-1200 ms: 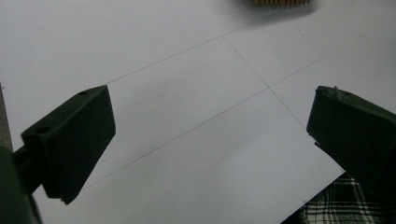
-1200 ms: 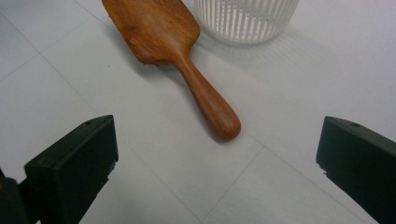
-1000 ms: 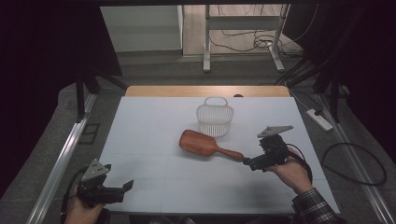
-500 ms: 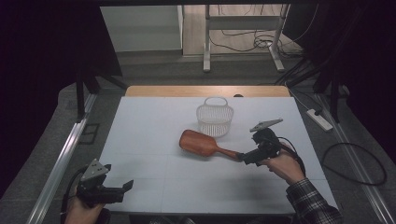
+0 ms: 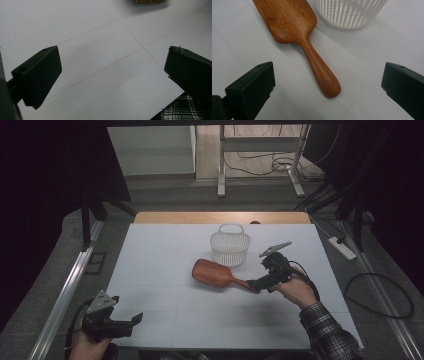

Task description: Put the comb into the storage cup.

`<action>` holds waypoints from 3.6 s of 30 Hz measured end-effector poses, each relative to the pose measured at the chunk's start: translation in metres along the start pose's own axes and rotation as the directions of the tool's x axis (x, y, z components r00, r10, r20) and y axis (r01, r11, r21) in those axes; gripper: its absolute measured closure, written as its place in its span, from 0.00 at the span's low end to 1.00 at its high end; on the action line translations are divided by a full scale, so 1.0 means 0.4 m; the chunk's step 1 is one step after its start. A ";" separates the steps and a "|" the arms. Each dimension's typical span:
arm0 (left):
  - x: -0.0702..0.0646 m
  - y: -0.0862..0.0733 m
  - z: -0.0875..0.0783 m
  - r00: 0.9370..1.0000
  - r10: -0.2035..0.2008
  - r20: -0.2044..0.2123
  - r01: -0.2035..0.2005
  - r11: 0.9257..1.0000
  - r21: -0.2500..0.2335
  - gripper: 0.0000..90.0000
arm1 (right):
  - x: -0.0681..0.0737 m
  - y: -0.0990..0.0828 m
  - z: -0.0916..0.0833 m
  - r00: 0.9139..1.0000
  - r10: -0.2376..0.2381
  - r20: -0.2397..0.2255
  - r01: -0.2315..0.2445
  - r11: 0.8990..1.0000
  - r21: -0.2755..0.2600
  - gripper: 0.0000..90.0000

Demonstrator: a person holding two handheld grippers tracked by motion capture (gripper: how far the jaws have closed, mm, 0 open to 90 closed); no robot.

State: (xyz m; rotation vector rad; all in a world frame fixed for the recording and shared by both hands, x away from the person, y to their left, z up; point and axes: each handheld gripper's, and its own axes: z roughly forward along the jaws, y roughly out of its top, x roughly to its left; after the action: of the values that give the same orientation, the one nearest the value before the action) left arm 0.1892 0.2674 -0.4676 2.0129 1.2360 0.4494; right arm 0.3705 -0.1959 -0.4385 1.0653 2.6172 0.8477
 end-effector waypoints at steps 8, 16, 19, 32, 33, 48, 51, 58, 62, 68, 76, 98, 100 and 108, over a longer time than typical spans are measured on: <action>0.000 0.000 0.000 1.000 -0.001 0.001 0.001 1.000 0.000 0.02 | -0.004 0.019 0.023 1.000 0.005 -0.015 -0.005 1.000 0.022 0.00; 0.001 0.000 0.000 1.000 -0.004 0.003 0.004 1.000 -0.003 0.02 | -0.006 0.038 0.048 1.000 -0.003 -0.002 0.003 0.999 0.044 0.00; 0.000 0.000 0.000 1.000 -0.004 0.002 0.004 1.000 -0.002 0.02 | -0.007 0.047 0.059 1.000 -0.014 0.003 0.014 0.998 0.056 0.00; 0.002 0.000 0.000 1.000 -0.008 0.004 0.008 1.000 -0.003 0.02 | -0.004 0.089 0.095 1.000 -0.013 0.003 0.012 0.995 0.102 0.00; 0.002 0.000 0.000 1.000 -0.008 0.003 0.008 1.000 -0.002 0.02 | -0.005 0.092 0.098 1.000 -0.015 0.005 0.015 0.994 0.108 0.00; 0.004 -0.001 0.000 1.000 -0.012 0.008 0.012 1.000 -0.002 0.02 | -0.010 0.128 0.144 0.999 -0.023 0.030 0.018 0.987 0.162 0.06; 0.004 -0.001 0.000 1.000 -0.012 0.009 0.012 1.000 -0.002 0.02 | -0.013 0.131 0.145 0.999 -0.020 0.033 0.015 0.987 0.160 0.17; 0.004 -0.001 0.000 1.000 -0.012 0.010 0.012 1.000 -0.002 0.03 | -0.020 0.138 0.145 0.999 -0.032 -0.011 0.033 0.982 0.188 0.60; 0.004 -0.001 0.000 1.000 -0.012 0.011 0.012 1.000 -0.002 0.03 | -0.025 0.140 0.149 0.999 -0.030 -0.014 0.032 0.978 0.207 0.78; 0.004 -0.001 -0.001 1.000 -0.013 0.011 0.013 1.000 -0.002 0.03 | -0.029 0.144 0.154 0.999 -0.042 -0.023 0.046 0.976 0.211 0.99; 0.005 -0.001 -0.001 1.000 -0.014 0.012 0.014 1.000 -0.003 0.03 | -0.026 0.142 0.169 0.997 -0.078 0.001 0.076 0.970 0.231 0.99; 0.005 -0.001 -0.001 1.000 -0.015 0.010 0.015 1.000 -0.003 0.03 | -0.029 0.092 0.242 0.997 -0.078 -0.004 0.076 0.957 0.281 0.99; 0.005 -0.001 -0.001 1.000 -0.014 0.010 0.014 1.000 -0.003 0.03 | -0.030 0.090 0.244 0.997 -0.077 -0.004 0.075 0.957 0.280 0.99; 0.004 -0.001 -0.001 1.000 -0.013 0.010 0.013 1.000 -0.003 0.03 | -0.025 0.080 0.236 0.997 -0.069 -0.023 0.073 0.955 0.286 0.99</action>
State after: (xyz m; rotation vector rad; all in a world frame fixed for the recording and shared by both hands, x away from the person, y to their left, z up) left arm 0.1894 0.2691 -0.4678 2.0018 1.2409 0.4346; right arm 0.4317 -0.1431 -0.4977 1.0238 2.8315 0.4690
